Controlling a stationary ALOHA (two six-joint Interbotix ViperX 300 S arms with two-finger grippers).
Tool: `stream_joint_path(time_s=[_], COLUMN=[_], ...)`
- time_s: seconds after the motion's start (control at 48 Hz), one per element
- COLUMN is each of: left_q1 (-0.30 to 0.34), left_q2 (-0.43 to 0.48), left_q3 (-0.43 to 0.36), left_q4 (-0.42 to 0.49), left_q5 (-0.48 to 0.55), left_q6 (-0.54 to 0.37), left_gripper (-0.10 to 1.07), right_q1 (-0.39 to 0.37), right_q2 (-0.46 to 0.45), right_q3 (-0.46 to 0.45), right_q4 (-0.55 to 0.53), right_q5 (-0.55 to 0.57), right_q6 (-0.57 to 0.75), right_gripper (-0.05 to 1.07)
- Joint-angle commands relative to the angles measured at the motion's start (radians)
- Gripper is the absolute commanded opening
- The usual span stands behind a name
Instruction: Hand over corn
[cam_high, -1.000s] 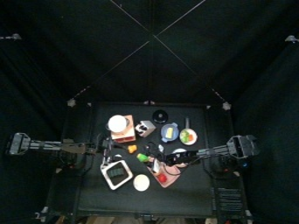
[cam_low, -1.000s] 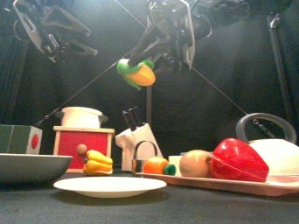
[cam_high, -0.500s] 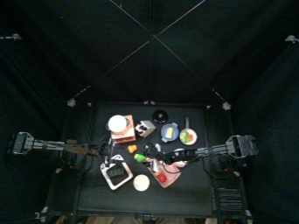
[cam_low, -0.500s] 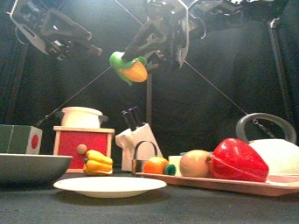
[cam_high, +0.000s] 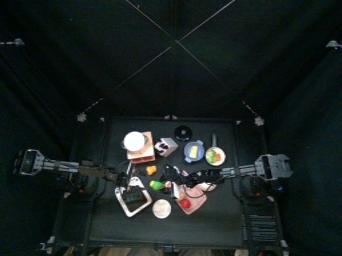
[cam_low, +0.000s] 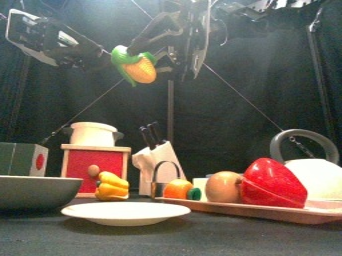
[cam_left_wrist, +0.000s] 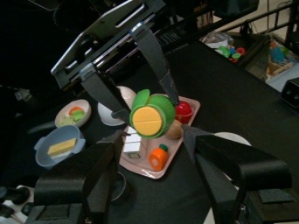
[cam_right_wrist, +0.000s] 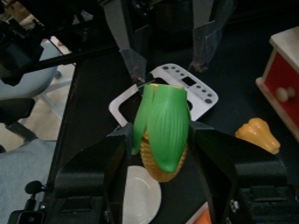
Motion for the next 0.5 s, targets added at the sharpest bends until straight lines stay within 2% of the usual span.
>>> stream_joint_path(time_s=[0.0, 0.479], left_q1=[-0.006, -0.009], left_q2=[0.018, 0.126], left_q3=[-0.037, -0.092], left_q4=[-0.005, -0.002], left_q5=[-0.009, -0.006], left_q6=[0.002, 0.003], left_gripper=[0.91, 0.91], right_q1=[-0.009, -0.008], right_q2=[-0.011, 0.002], right_q3=[-0.025, -0.026], right_q4=[0.003, 0.003], right_q5=[-0.009, -0.014], right_q6=[-0.002, -0.002], right_gripper=[0.74, 0.74])
